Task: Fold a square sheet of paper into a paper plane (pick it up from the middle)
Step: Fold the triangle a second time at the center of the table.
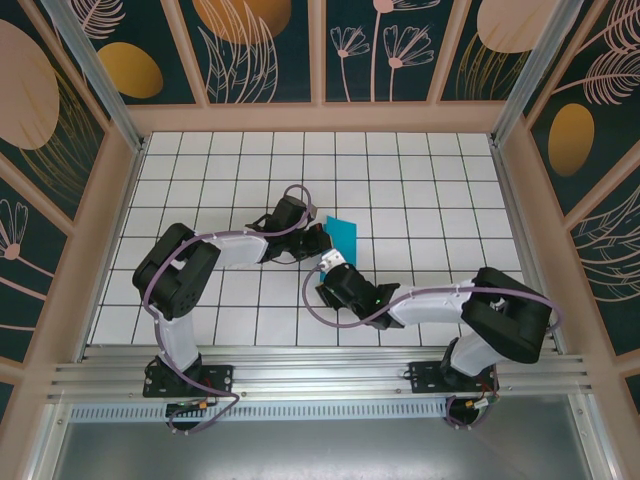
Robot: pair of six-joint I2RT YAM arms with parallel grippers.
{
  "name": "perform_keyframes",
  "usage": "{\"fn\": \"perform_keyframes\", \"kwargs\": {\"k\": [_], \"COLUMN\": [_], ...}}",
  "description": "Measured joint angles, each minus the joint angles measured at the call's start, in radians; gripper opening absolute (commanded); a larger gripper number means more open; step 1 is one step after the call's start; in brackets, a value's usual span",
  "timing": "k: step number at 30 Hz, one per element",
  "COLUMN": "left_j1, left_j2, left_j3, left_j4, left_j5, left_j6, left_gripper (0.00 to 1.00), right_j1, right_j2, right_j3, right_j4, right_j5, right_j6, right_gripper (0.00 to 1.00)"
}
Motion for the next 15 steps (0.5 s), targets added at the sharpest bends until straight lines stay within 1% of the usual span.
{"fn": "perform_keyframes", "kwargs": {"k": [6, 9, 13, 15], "left_j1": [0.000, 0.000, 0.000, 0.000], "left_j2": [0.000, 0.000, 0.000, 0.000], "left_j3": [0.000, 0.000, 0.000, 0.000], "left_j4": [0.000, 0.000, 0.000, 0.000], "left_j5": [0.000, 0.000, 0.000, 0.000], "left_j6": [0.000, 0.000, 0.000, 0.000], "left_gripper": [0.02, 0.03, 0.05, 0.06], "right_j1": [0.015, 0.016, 0.016, 0.016], "right_j2": [0.036, 0.053, 0.060, 0.060], "right_j3": [0.023, 0.028, 0.028, 0.028], "right_j4": [0.013, 0.012, 0.013, 0.013], "right_j5": [0.043, 0.067, 0.088, 0.092], "right_j6": [-0.013, -0.013, -0.013, -0.015], "right_gripper": [0.47, 0.39, 0.32, 0.25]}}
